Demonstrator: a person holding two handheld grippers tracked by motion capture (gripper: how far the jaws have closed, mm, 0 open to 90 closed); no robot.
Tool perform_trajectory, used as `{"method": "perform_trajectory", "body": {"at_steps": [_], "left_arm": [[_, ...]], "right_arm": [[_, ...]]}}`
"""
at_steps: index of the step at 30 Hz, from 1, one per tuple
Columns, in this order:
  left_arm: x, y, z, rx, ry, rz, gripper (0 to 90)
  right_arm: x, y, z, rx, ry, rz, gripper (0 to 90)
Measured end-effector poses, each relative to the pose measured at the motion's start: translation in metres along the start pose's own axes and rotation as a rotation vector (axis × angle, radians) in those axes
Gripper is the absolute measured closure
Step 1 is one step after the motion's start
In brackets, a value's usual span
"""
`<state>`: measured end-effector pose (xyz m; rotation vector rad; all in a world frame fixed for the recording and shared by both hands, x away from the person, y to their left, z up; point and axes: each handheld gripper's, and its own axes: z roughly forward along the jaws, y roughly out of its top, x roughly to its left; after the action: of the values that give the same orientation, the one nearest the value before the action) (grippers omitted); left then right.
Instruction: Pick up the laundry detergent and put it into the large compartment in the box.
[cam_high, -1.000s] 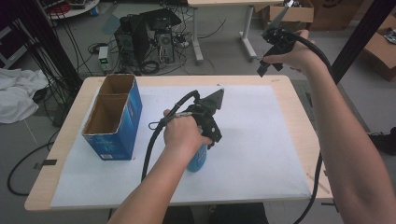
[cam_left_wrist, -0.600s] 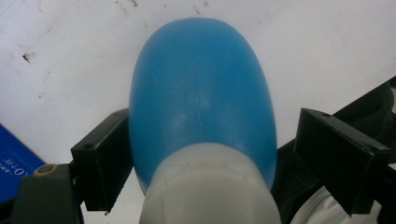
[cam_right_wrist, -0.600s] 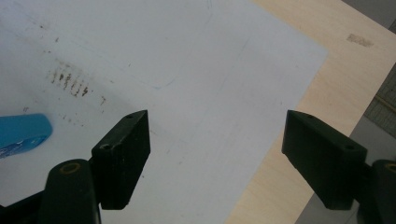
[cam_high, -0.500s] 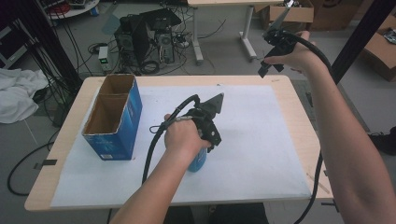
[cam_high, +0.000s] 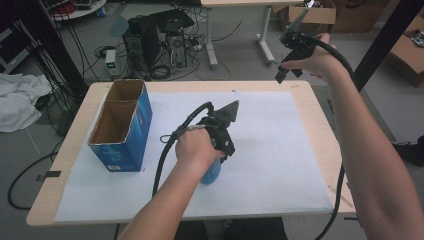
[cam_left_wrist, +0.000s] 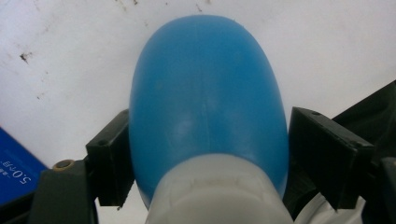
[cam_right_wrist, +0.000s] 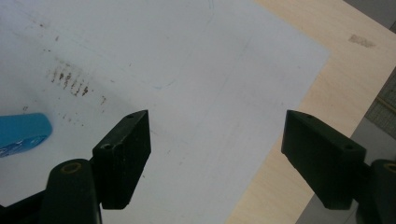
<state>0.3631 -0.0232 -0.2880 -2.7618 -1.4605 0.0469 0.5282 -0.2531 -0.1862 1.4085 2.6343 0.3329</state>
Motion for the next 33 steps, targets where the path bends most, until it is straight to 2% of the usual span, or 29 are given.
{"method": "perform_trajectory", "body": {"at_steps": [16,33], "left_arm": [[0.0015,0.0016,0.0007,0.01,0.012,-0.011,30.9],[0.0026,0.0013,0.0015,0.012,0.018,-0.019,34.5]], "right_arm": [[-0.0014,-0.0005,0.0004,-0.001,0.0,0.001,24.3],[-0.0034,-0.0024,-0.0001,-0.002,0.002,0.002,24.4]]}}
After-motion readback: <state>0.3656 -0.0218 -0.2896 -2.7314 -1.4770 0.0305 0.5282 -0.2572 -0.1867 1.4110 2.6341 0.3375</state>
